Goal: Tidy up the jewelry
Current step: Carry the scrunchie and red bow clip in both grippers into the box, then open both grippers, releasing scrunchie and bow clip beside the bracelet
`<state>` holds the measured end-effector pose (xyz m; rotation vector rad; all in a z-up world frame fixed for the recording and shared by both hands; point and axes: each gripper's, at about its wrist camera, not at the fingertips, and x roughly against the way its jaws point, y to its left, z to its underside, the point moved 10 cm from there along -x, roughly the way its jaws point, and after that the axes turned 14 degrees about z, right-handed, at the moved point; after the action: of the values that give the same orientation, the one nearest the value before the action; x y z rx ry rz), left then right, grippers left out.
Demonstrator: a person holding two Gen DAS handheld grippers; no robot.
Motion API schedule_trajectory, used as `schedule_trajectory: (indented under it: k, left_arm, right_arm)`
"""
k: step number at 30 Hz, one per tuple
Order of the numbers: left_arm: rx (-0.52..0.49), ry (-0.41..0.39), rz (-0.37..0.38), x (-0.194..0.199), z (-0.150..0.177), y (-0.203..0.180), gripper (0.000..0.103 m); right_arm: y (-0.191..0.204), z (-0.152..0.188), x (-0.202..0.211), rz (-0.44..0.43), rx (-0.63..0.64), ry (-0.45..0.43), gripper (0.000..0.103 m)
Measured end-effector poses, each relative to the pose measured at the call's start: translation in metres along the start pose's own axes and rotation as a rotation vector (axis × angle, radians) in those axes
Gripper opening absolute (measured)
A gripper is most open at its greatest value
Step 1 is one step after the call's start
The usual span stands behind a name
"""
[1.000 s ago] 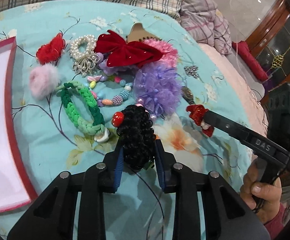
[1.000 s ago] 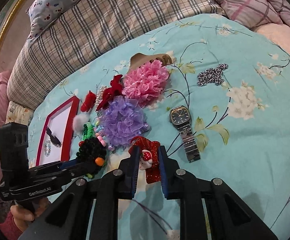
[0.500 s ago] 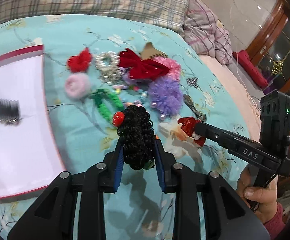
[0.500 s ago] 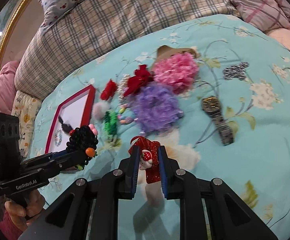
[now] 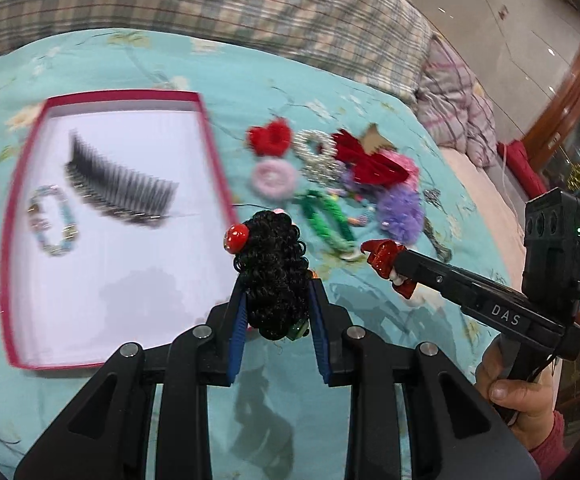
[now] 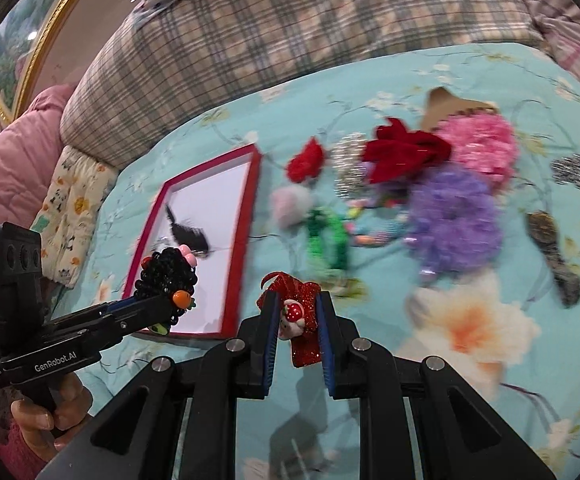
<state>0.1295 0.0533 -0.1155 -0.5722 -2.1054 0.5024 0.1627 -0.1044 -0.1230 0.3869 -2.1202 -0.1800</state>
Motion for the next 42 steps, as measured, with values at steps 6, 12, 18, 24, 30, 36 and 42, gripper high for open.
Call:
schedule_trajectory:
  k: [6, 12, 18, 24, 30, 36, 42]
  left_arm:
    - [0.042, -0.038, -0.041, 0.025, -0.001, 0.031, 0.026]
    - [0.073, -0.070, -0.074, 0.044, -0.004, 0.058, 0.026]
    - [0.112, -0.081, -0.101, 0.054, -0.003, 0.086, 0.026]
    - [0.153, -0.081, -0.123, 0.054, 0.002, 0.111, 0.026]
    - [0.188, -0.072, -0.145, 0.047, 0.006, 0.132, 0.026]
    - [0.192, -0.055, -0.160, 0.041, 0.010, 0.139, 0.027]
    - [0.209, -0.028, -0.163, 0.033, 0.016, 0.146, 0.029]
  right_arm:
    - [0.042, -0.005, -0.008, -0.042, 0.052, 0.002, 0.018]
    - [0.079, -0.007, -0.021, -0.074, 0.088, 0.008, 0.018]
    - [0.111, -0.002, -0.045, -0.102, 0.105, 0.037, 0.018]
    - [0.134, 0.001, -0.072, -0.107, 0.130, 0.071, 0.018]
    - [0.139, 0.004, -0.091, -0.097, 0.136, 0.096, 0.018]
    - [0.137, 0.009, -0.103, -0.084, 0.139, 0.115, 0.019]
    - [0.139, 0.013, -0.110, -0.091, 0.143, 0.132, 0.023]
